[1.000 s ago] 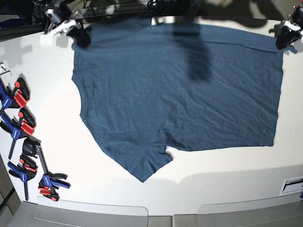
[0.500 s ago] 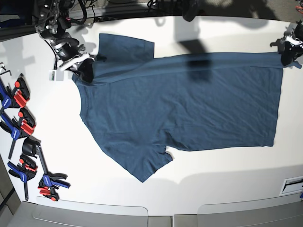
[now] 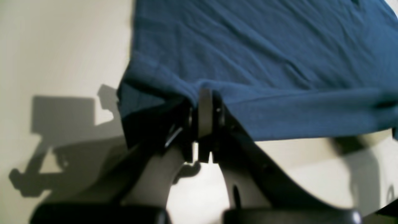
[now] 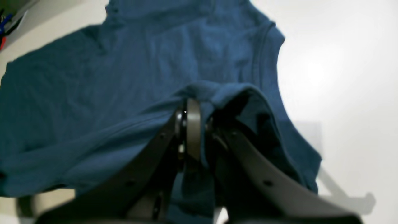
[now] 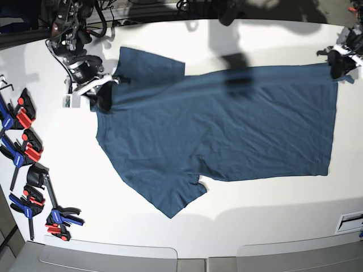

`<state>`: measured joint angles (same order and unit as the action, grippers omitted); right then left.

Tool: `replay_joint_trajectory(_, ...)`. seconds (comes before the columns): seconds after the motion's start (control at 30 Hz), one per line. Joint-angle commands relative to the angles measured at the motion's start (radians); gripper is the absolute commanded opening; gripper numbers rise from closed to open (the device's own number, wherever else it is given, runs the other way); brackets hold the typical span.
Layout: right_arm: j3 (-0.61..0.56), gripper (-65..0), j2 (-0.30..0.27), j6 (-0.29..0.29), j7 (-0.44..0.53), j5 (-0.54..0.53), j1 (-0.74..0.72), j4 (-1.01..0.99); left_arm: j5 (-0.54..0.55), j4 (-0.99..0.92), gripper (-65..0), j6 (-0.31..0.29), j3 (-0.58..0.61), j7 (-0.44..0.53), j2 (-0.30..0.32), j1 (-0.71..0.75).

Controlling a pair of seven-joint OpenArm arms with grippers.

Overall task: Fold the T-shirt properly
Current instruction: 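Pull both grippers back, dragging the shirt edge taut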

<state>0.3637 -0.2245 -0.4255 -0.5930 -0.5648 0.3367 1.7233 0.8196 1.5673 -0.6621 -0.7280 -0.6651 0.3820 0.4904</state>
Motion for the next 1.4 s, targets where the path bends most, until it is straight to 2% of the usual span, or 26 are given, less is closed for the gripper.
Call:
replay_joint_trajectory(0.0, 0.007, -65.0, -0.011, -0.003, 0.032, -0.010, -0.011, 0.018, -0.005, 0.016, -65.0, -0.003, 0.011, 0.041, 0.020, 0.000)
replay_joint_trajectory(0.07, 0.007, -65.0, -0.011, -0.004, 0.031, -0.009, -0.015, 0.018, -0.059, 0.016, -65.0, 0.022, 0.048, 0.068, 0.020, -0.011)
replay_joint_trajectory(0.2, 0.005, -65.0, -0.011, -0.003, 0.032, 0.014, -0.015, 0.018, -0.161, 0.016, -65.0, 0.135, 0.089, 0.097, 0.020, -0.049)
replay_joint_trajectory(0.33, -0.012, -65.0, -0.011, -0.003, 0.037, 0.020, -0.015, 0.018, -0.195, 0.016, -65.0, 0.216, 0.089, 0.113, 0.020, -0.078)
replay_joint_trajectory(0.47, -0.045, -65.0, -0.011, -0.004, 0.056, 0.028, -0.016, 0.018, -0.191, 0.016, -65.0, 0.218, 0.089, 0.113, 0.020, -0.080)
replay_joint_trajectory(0.6, -0.090, -65.0, -0.011, -0.003, 0.082, 0.114, -0.024, 0.017, -0.191, 0.016, -65.0, 0.218, 0.089, 0.113, 0.020, -0.080)
replay_joint_trajectory(0.77, -0.124, -65.0, -0.011, -0.003, 0.125, 0.169, -0.024, 0.017, -0.191, 0.016, -65.0, 0.218, 0.089, 0.114, 0.020, -0.080)
replay_joint_trajectory(1.37, -0.129, -65.0, -0.011, 0.003, 0.135, 0.173, -0.087, -0.026, -0.191, 0.016, -65.0, 0.218, 0.089, 0.116, 0.019, -0.080)
